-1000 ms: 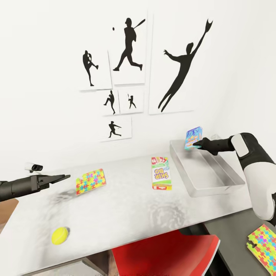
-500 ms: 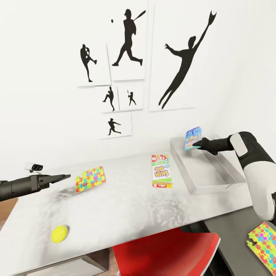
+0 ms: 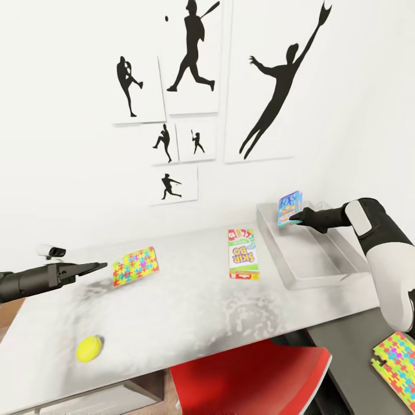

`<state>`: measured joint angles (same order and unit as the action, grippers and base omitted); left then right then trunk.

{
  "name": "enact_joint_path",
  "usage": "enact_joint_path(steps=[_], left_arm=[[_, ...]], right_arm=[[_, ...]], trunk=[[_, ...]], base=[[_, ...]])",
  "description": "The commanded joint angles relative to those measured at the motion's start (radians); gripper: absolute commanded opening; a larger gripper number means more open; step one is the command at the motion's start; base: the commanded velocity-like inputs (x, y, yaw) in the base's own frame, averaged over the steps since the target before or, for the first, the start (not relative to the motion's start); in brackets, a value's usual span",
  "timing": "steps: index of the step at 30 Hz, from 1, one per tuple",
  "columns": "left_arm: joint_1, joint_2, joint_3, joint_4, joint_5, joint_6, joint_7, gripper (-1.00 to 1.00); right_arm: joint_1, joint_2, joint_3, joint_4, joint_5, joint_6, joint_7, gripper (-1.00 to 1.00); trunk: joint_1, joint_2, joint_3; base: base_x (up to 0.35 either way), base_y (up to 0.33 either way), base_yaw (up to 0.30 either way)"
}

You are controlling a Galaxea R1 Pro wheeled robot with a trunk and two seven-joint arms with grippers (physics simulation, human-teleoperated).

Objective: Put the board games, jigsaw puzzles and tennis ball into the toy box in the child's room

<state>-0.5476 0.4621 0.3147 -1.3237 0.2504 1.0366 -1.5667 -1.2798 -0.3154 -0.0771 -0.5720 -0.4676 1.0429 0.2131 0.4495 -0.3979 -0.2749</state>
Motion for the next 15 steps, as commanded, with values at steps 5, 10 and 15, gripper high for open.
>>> enact_joint_path(steps=[5, 10, 15], left_arm=[[-0.001, -0.002, 0.0, -0.001, 0.0, 0.011, -0.004, 1.0], [-0.001, -0.002, 0.0, -0.002, 0.0, 0.011, -0.004, 1.0], [-0.001, -0.002, 0.0, -0.002, 0.0, 0.011, -0.004, 1.0]], right_arm=[[-0.001, -0.001, 0.0, 0.0, 0.009, 0.004, 0.009, -1.0], [0.0, -0.001, 0.0, 0.0, 0.009, 0.004, 0.009, -1.0], [-0.001, -0.001, 0.0, 0.0, 0.009, 0.004, 0.009, -1.0]], trunk=[[0.001, -0.002, -0.01], [0.001, -0.002, -0.018], [0.001, -0.002, -0.026]], base=[[0.0, 0.0, 0.0], [0.0, 0.0, 0.0], [0.0, 0.0, 0.0]])
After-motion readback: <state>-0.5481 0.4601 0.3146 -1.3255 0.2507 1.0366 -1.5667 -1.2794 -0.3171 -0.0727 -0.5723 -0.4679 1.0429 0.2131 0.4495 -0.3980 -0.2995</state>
